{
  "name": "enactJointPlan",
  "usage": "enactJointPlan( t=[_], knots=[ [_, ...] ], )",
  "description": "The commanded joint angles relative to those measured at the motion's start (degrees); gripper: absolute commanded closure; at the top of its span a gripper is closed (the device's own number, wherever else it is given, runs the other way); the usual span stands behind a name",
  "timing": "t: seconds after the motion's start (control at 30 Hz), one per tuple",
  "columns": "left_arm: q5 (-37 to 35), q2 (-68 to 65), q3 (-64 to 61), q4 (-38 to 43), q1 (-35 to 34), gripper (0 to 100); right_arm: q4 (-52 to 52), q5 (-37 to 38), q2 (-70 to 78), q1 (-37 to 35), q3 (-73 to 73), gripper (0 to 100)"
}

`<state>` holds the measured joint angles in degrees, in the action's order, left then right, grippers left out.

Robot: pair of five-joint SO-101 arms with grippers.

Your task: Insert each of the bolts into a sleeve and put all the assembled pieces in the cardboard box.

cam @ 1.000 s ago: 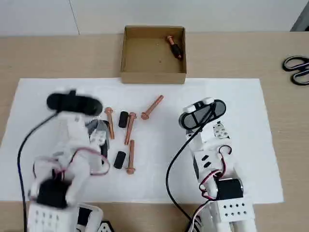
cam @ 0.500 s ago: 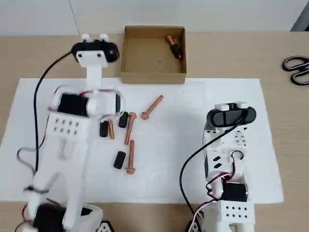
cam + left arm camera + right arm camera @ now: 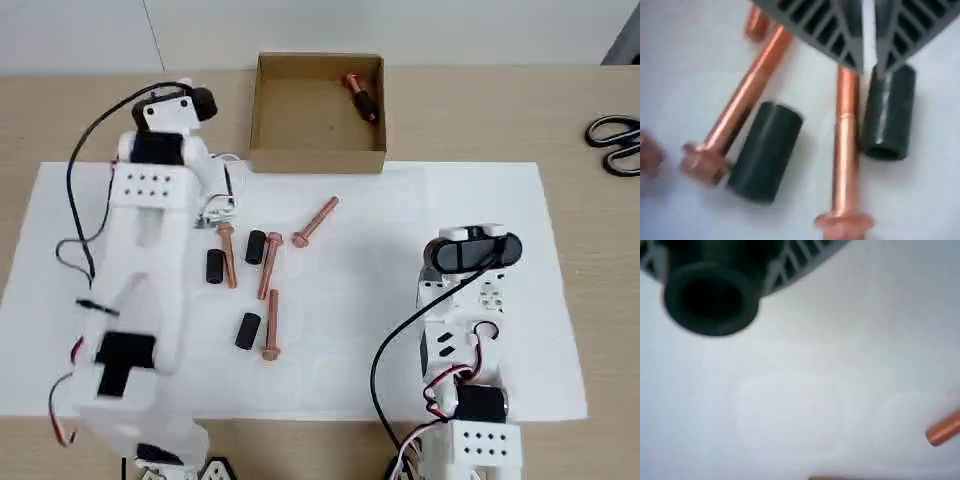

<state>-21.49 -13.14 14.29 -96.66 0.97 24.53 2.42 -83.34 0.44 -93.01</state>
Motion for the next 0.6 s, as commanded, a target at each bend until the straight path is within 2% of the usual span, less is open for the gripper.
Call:
enactJointPlan(
  t=[0.0,0.2,0.43,0.57],
  knots=[
    [1.5,-4.8,7.2,-3.8,-0.4,99,-0.5,-0.4,-1.2,0.6,0.4,99.4],
    [1.7,-8.4,9.7,-3.6,1.0,99,-0.5,-0.4,-1.2,0.6,0.4,99.4],
    [1.3,-12.3,15.3,-3.6,1.0,82,-0.5,-0.4,-1.2,0.6,0.4,99.4],
    [1.3,-14.3,15.3,-3.6,0.9,80,-0.5,-0.4,-1.2,0.6,0.4,99.4]
  ],
)
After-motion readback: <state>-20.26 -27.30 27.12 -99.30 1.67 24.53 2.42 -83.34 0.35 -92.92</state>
